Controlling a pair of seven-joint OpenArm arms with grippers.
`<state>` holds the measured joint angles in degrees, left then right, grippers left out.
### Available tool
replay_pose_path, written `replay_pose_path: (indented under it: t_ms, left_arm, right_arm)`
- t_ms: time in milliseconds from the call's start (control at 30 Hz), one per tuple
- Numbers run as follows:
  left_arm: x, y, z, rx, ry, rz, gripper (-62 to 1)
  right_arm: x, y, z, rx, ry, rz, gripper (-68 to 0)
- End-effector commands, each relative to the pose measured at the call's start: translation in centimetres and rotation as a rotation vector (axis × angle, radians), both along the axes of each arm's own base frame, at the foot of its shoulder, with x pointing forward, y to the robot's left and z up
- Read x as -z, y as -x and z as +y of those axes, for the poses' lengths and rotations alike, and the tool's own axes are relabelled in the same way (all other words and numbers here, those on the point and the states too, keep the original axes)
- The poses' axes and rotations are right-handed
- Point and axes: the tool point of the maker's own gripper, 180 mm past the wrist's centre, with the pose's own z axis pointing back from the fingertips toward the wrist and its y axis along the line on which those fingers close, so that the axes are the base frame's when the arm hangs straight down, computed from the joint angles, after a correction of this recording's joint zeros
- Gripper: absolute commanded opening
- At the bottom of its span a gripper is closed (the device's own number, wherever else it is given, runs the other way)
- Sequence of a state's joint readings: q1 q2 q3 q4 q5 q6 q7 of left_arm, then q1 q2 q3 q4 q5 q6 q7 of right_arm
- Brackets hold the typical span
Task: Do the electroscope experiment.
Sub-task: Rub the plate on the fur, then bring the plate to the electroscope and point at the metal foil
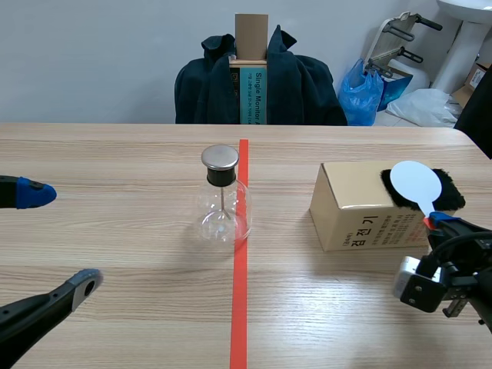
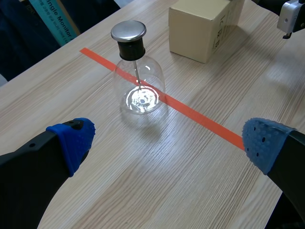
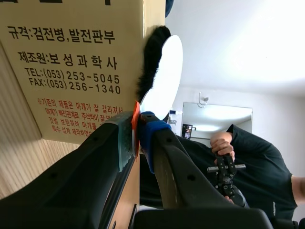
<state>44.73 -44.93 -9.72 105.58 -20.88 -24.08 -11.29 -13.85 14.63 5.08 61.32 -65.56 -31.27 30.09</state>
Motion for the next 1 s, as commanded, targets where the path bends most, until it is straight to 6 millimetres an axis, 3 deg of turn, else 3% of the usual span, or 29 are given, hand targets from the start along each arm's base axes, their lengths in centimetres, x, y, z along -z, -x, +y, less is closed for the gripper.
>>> replay_pose_path:
  t_ms: [0,133,267,400,500,533,633,767,900,967]
  left_arm:
    - [-0.6,-0.3,-0.3,-0.001,0.024,-0.017,1.4]
    - [-0.4,-0.2,-0.2,-0.003,0.016,-0.01,1.4]
    - [-0.1,-0.2,-0.1,-0.005,0.004,0.001,1.4]
    - [0.3,-0.3,0.1,-0.009,-0.019,0.014,1.4]
    - [0.6,-0.9,0.6,-0.022,-0.041,0.014,1.4]
    - [0.7,-1.2,0.9,-0.028,-0.045,0.011,-1.3]
    - [1.4,-2.4,2.2,-0.056,-0.073,0.011,-22.0]
    - [2.9,-4.3,4.2,-0.099,-0.092,0.024,-35.6]
    - [4.5,-6.3,6.2,-0.137,-0.102,0.044,-58.7]
    - [5.4,-7.2,6.8,-0.142,-0.094,0.06,-58.2]
  right_arm:
    - [-0.7,-0.5,0.0,-0.009,0.012,-0.02,-66.9]
    - [-1.3,-0.6,-0.1,-0.01,0.024,-0.057,-66.9]
    - [-3.2,-0.9,-0.9,-0.012,0.061,-0.139,-66.9]
    - [-6.8,-1.8,-2.7,0.024,0.085,-0.258,-66.9]
    - [-10.9,-2.4,-3.8,0.044,0.105,-0.386,-66.9]
    - [-12.3,-2.6,-4.1,0.052,0.109,-0.429,-66.9]
    - [-16.9,-3.1,-4.6,0.072,0.096,-0.552,-66.9]
    - [-23.0,-3.0,-5.0,0.093,0.081,-0.706,-66.9]
    - [-28.2,-2.0,-4.6,0.086,0.068,-0.842,-66.9]
    - [-30.4,-1.5,-4.3,0.08,0.059,-0.901,-66.9]
